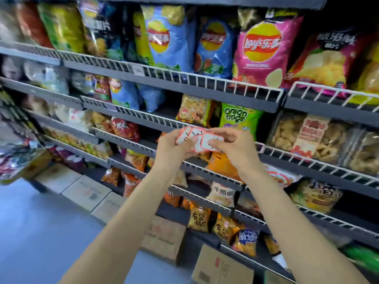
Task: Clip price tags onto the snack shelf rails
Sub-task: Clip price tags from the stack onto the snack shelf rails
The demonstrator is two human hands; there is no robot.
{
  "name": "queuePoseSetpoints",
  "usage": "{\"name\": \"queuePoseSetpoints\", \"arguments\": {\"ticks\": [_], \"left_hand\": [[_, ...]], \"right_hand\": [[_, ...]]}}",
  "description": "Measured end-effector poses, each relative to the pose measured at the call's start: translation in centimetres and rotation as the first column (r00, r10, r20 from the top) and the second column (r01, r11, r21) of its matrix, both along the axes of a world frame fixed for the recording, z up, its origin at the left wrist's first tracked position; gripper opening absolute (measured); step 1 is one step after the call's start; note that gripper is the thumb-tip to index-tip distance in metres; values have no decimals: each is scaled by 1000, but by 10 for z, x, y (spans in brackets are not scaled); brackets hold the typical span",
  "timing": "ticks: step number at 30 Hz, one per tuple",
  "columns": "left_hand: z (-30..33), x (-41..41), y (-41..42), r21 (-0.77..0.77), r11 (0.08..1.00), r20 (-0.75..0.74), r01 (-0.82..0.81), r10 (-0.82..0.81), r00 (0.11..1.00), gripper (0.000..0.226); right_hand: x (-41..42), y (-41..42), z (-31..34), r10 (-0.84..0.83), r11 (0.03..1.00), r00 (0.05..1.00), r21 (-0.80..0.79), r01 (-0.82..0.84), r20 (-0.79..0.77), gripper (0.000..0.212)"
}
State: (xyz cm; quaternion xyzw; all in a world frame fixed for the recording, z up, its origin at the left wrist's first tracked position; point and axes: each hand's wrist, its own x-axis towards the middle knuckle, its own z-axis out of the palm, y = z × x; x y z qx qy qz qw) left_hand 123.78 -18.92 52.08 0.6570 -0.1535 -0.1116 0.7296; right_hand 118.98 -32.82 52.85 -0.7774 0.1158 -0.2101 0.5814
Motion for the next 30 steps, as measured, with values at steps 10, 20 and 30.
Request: {"name": "queuePoseSetpoints", "arguments": {"ticks": [10,20,30], "left_hand": [[-5,110,150,-93,996,-78,8,-15,997,17],[-7,292,229,-41,986,-51,-162,160,986,14],[-18,437,343,-15,989,-12,-147,146,989,24]], "right_hand": [[123,144,-3,17,1000,1000,-24,-17,-11,33],[308,229,-10,38,998,999,51,-38,9,21],[460,343,-12,37,995,998,-95,-41,-43,13]]}}
